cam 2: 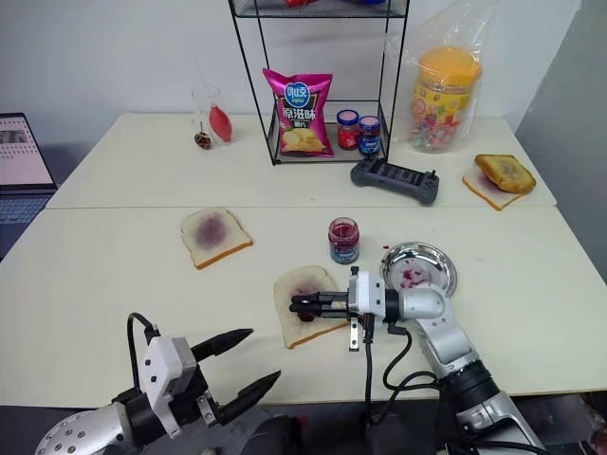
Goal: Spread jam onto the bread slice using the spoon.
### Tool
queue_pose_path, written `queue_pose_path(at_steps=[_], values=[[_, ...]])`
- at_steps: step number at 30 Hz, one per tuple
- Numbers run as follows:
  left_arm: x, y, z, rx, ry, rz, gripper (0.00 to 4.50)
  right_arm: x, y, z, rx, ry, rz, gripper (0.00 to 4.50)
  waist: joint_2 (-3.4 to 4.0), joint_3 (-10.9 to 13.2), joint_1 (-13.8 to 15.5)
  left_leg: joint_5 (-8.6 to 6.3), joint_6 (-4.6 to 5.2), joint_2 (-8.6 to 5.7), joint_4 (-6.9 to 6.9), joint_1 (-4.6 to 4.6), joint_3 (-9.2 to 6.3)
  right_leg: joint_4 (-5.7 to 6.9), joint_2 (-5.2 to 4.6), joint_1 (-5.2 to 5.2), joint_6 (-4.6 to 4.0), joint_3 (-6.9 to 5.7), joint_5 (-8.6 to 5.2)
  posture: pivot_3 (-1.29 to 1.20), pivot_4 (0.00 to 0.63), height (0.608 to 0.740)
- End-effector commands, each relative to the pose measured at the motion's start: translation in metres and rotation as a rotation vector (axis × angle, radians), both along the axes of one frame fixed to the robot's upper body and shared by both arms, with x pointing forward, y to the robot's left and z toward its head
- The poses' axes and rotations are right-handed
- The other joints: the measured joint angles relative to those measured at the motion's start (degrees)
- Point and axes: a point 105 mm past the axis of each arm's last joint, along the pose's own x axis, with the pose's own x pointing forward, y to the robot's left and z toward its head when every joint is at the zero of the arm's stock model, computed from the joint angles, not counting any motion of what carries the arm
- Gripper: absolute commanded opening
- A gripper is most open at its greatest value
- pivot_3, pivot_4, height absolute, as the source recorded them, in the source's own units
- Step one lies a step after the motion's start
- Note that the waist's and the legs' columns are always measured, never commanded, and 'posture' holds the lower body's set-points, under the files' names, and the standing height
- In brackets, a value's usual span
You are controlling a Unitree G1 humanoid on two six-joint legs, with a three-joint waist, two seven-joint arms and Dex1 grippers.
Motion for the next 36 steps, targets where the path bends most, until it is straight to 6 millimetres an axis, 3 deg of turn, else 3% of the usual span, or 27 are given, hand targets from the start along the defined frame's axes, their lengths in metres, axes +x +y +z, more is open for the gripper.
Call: queue_pose_path(at_steps=[1,5,12,14,17,19,24,31,36], values=[[0.001,-0.003,0.009,-0.004,-0.027,-0.009,4.50,0.008,-0.006,0.034,0.062,-0.092,-0.031,0.02,0.00,0.0,0.0,0.00,0.00,0.00,0.00,0.00,0.00,0.00,0.00,0.00,0.00,0.00,0.00,0.00,0.150,0.740],[0.003,-0.006,0.010,-0.007,-0.027,-0.012,4.50,0.006,-0.008,0.054,0.086,-0.127,-0.030,0.02,0.00,0.0,0.1,0.00,0.00,-0.01,0.01,-0.03,-0.01,0.00,0.00,0.00,0.01,-0.01,0.01,0.00,0.150,0.740],[0.007,-0.009,0.015,-0.016,-0.032,-0.014,4.50,0.003,-0.010,0.065,0.088,-0.086,-0.026,0.02,-0.01,0.0,0.1,0.00,0.00,0.01,-0.02,-0.04,-0.07,0.00,0.01,0.00,0.10,-0.08,0.05,0.00,0.150,0.740],[0.007,-0.010,0.016,-0.015,-0.032,-0.014,4.50,0.006,-0.011,0.062,0.076,0.050,-0.042,0.02,-0.01,0.0,0.1,0.00,0.00,0.00,-0.02,-0.04,-0.05,0.00,0.01,0.00,0.10,-0.06,0.05,0.00,0.150,0.740],[0.006,-0.012,0.018,-0.016,-0.032,-0.014,4.50,0.025,-0.010,0.054,0.111,0.451,-0.136,0.02,-0.01,0.0,0.1,0.00,0.00,0.00,-0.01,-0.03,-0.05,0.00,0.00,0.00,0.07,-0.05,0.03,0.00,0.150,0.740],[0.006,-0.013,0.019,-0.018,-0.031,-0.013,4.50,0.031,-0.008,0.050,0.127,0.564,-0.159,0.02,-0.02,0.0,-0.1,0.00,0.00,0.03,-0.01,-0.03,-0.07,0.02,0.01,0.00,0.02,-0.03,0.03,0.00,0.150,0.740],[0.003,-0.012,0.020,-0.018,-0.021,-0.009,4.50,0.042,-0.004,0.049,0.154,0.642,-0.209,0.02,-0.01,0.0,0.0,0.00,0.00,0.00,0.00,-0.05,-0.05,0.01,0.02,-0.03,0.00,-0.04,0.01,0.00,0.150,0.740],[-0.003,-0.004,0.012,-0.014,0.009,0.009,4.50,0.053,-0.005,0.024,0.106,0.765,-0.251,0.02,-0.01,0.0,-0.1,-0.01,0.00,0.00,-0.02,-0.11,-0.03,-0.05,0.00,-0.06,0.03,-0.04,0.00,0.00,0.150,0.740],[-0.004,-0.003,0.011,-0.014,0.007,0.008,4.50,0.058,-0.005,0.019,0.084,0.811,-0.250,0.02,-0.01,0.0,-0.1,0.00,0.00,0.00,-0.02,-0.10,-0.01,-0.04,0.01,-0.07,-0.02,-0.02,-0.02,0.00,0.150,0.740]])
